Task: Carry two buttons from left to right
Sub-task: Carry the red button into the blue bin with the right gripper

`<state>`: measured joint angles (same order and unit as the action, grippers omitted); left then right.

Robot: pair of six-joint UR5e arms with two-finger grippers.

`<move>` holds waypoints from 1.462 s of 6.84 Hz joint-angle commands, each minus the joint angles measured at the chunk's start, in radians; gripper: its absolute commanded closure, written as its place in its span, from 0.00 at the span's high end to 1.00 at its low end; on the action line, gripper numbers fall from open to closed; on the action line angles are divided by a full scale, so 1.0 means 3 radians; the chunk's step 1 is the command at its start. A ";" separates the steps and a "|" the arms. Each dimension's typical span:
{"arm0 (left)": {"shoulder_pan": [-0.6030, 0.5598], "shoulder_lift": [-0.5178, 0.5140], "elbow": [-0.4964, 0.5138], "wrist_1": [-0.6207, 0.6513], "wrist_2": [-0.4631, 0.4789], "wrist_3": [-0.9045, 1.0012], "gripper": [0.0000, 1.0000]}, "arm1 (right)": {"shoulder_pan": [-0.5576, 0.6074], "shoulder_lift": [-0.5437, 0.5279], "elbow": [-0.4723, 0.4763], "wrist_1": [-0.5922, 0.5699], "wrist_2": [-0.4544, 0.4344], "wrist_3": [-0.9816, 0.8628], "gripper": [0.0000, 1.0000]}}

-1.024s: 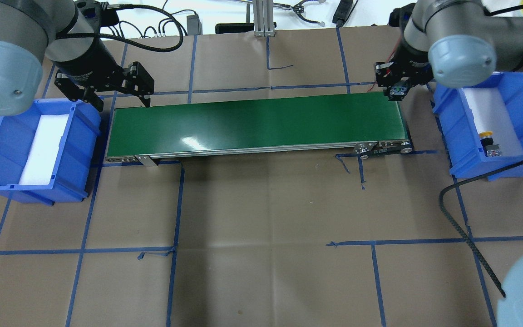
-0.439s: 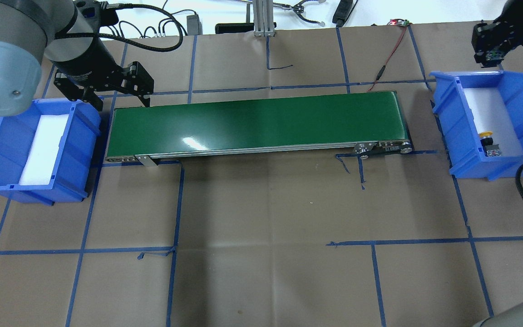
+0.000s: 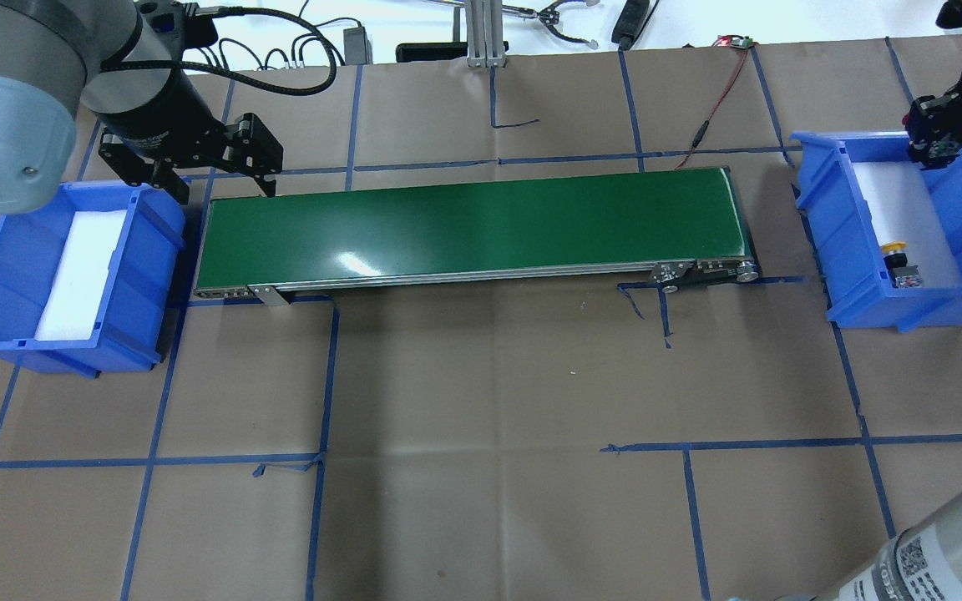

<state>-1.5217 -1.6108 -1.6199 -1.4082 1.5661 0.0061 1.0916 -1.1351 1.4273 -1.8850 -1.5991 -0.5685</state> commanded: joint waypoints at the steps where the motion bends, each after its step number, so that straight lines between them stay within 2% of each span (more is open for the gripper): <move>1: 0.0000 -0.0005 0.0000 0.0000 0.0000 0.0000 1.00 | -0.0013 0.0081 0.0353 -0.0610 -0.0003 -0.0012 0.04; 2: 0.0000 0.0000 0.0000 0.0000 0.0000 0.0000 1.00 | -0.0013 0.0142 0.0492 -0.0898 -0.0003 -0.0002 0.04; 3: 0.0000 -0.0005 0.0000 0.0000 -0.0005 0.0000 1.00 | -0.0013 0.0219 0.0534 -0.0987 -0.0003 0.0013 0.05; 6: 0.0000 -0.0005 0.0000 0.0000 -0.0005 0.0000 1.00 | -0.0013 0.0296 0.0545 -0.0942 -0.0038 0.0024 0.09; 7: 0.0000 -0.0005 0.0000 0.0000 -0.0005 0.0000 1.00 | -0.0013 0.0302 0.0545 -0.0942 -0.0114 0.0018 0.51; 8: 0.0000 0.0000 0.0000 0.0000 -0.0005 0.0000 1.00 | -0.0013 0.0317 0.0540 -0.0947 -0.0110 0.0013 0.99; 10: 0.0000 0.0000 0.0000 0.0000 -0.0005 0.0000 1.00 | -0.0013 0.0276 0.0499 -0.0957 -0.0105 -0.0007 0.99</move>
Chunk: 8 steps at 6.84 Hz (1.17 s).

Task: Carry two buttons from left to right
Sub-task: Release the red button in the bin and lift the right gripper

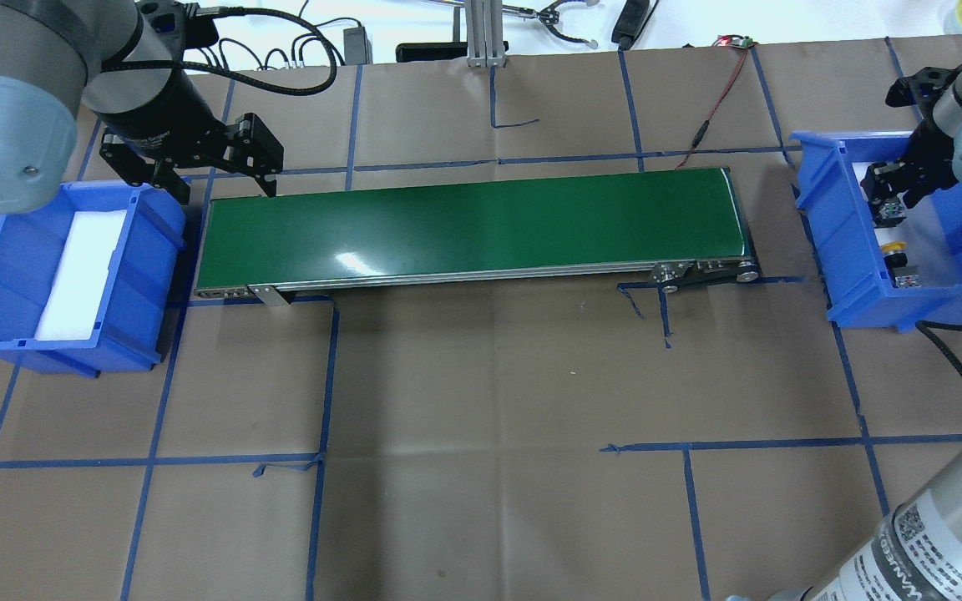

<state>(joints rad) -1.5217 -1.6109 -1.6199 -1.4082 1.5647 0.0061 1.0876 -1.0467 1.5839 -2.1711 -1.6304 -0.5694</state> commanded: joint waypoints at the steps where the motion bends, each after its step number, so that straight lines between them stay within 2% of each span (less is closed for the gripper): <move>1: 0.0000 0.0001 0.0000 0.0000 0.0000 0.0000 1.00 | 0.0005 -0.0054 -0.0043 -0.0013 -0.0001 0.0011 0.99; 4: 0.0000 0.0001 0.0000 0.0000 0.0000 0.0000 1.00 | 0.0071 -0.0502 -0.0176 0.0231 0.0025 0.0037 1.00; 6: 0.0000 0.0006 0.0000 0.0000 0.0000 0.0000 1.00 | 0.0331 -0.0866 -0.0161 0.0323 -0.0021 0.0072 1.00; 7: 0.0000 0.0006 0.0000 0.0000 0.0000 0.0000 1.00 | 0.0444 -0.1040 -0.0176 0.0643 -0.0016 0.0412 1.00; 8: 0.0000 0.0001 0.0000 0.0000 0.0005 0.0010 1.00 | 0.0582 -0.1173 -0.0197 0.0935 -0.0006 0.1028 1.00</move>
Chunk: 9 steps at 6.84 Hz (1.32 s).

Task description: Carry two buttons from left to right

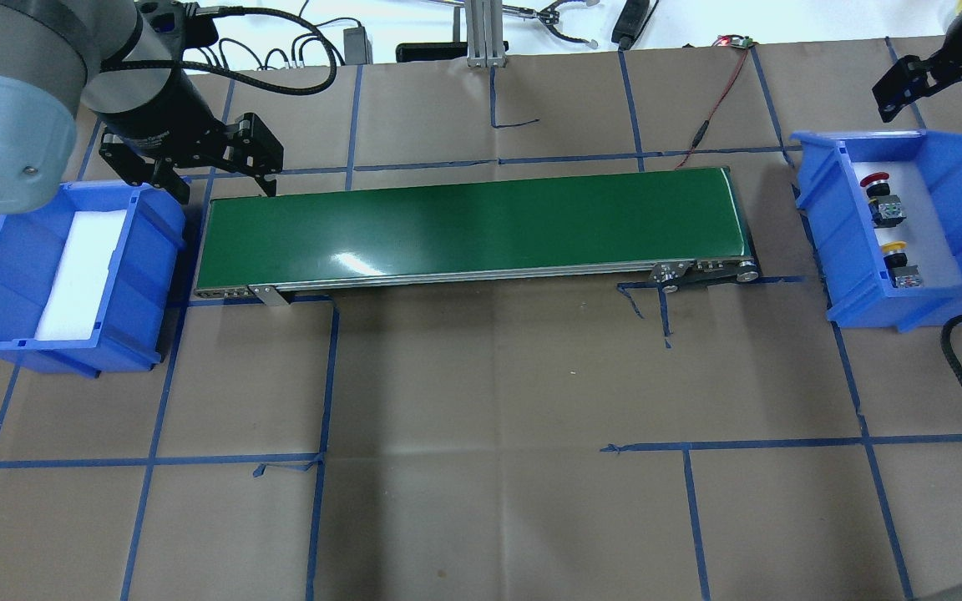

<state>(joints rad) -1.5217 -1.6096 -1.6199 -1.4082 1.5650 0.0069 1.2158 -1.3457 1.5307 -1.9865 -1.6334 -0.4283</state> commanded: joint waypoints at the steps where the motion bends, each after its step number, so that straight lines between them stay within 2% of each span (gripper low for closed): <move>1: 0.0000 -0.0004 0.0000 -0.0005 0.0004 0.0028 1.00 | 0.0353 -0.0314 -0.0015 0.0550 0.0004 0.0832 1.00; 4: 0.0000 -0.0009 0.0000 -0.0010 0.0014 0.0140 1.00 | 0.1134 -0.0733 -0.0025 0.1235 0.0040 0.1778 1.00; 5: 0.0000 -0.0004 0.0000 -0.0005 0.0019 0.0156 1.00 | 0.1254 -0.0841 -0.0025 0.1268 0.0055 0.1796 1.00; 9: 0.0000 0.0007 -0.0005 -0.0005 0.0019 0.0182 1.00 | 0.1265 -0.0776 0.0031 0.1273 0.0091 0.1791 1.00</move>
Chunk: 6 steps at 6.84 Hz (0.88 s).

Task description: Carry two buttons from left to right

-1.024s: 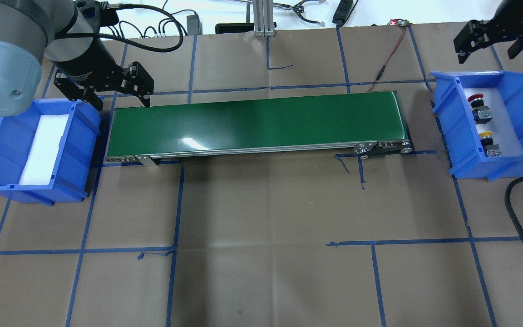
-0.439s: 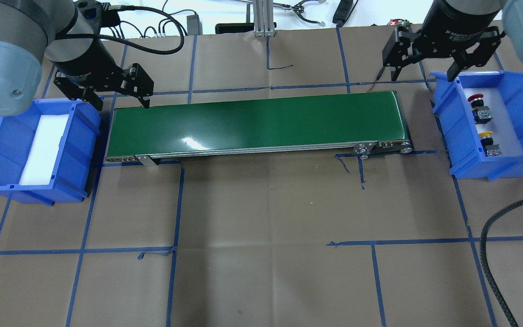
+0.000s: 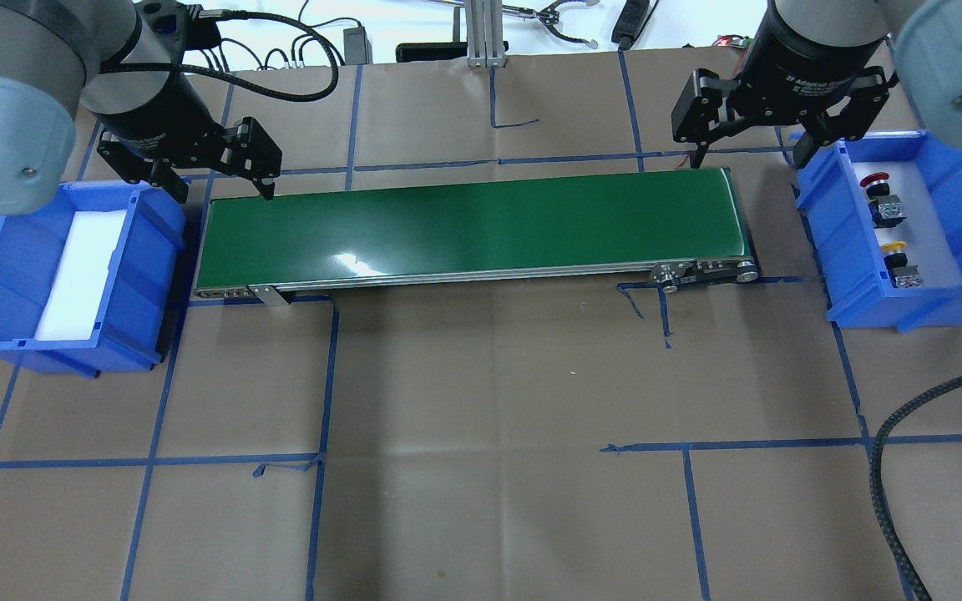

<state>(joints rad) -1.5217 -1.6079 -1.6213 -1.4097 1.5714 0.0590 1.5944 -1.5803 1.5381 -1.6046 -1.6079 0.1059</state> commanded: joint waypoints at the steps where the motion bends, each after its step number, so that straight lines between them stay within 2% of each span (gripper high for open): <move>1: 0.0000 0.0001 0.0000 0.0000 0.0003 0.0008 1.00 | 0.0003 0.0016 0.0007 0.0000 0.0026 0.0010 1.00; 6: 0.0000 0.0001 0.0000 0.0000 -0.0002 0.0008 1.00 | 0.0003 0.0047 0.0104 -0.0010 0.0098 0.0010 1.00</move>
<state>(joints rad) -1.5217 -1.6075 -1.6214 -1.4097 1.5708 0.0613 1.5953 -1.5695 1.5582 -1.6065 -1.5850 0.1094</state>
